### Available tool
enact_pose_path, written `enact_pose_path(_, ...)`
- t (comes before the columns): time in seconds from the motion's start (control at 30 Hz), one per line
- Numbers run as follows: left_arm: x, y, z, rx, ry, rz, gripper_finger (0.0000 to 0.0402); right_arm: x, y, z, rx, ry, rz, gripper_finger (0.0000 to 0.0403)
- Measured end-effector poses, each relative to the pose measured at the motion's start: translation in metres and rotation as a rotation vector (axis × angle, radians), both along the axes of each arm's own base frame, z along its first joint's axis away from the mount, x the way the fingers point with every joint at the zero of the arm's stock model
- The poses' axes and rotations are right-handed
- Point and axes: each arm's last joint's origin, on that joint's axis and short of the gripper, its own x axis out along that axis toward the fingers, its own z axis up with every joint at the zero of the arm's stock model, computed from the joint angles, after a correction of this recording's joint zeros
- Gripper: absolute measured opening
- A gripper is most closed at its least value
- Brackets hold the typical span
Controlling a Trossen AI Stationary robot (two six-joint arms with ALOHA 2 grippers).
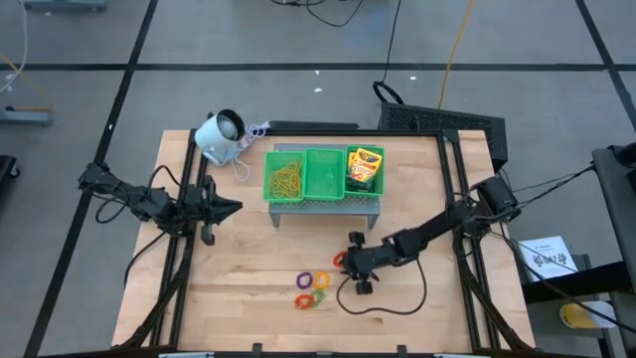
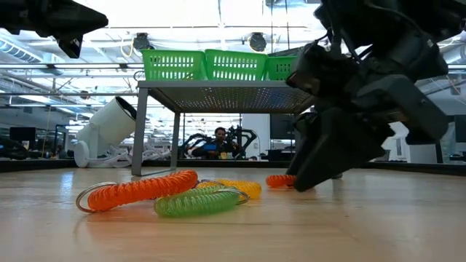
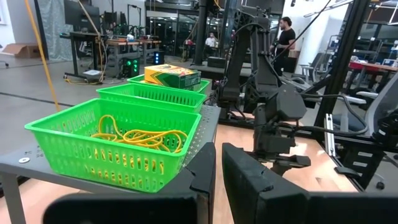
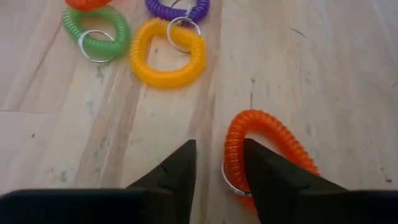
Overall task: Pick & Place Office Desk Supplies
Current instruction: Put the top orange spring keychain into the center green basket
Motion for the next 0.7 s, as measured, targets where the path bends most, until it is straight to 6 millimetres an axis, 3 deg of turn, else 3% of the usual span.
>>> enact_pose_path(0.23,0.0,0.0,0.0,0.0,0.0,0.0,0.0035,0.001,-0.001,0.0,-0.001,-0.018,0.003,0.0024)
enact_pose_path(0.4,0.0,0.0,0.0,0.0,0.0,0.0,0.0035,0.005,0.002,0.011,0.067,-0.098,0.049,0.0024)
enact_pose_path(0.7,0.0,0.0,0.0,0.0,0.0,0.0,0.0035,0.001,0.003,0.076,0.255,-0.33,0.064,0.0007)
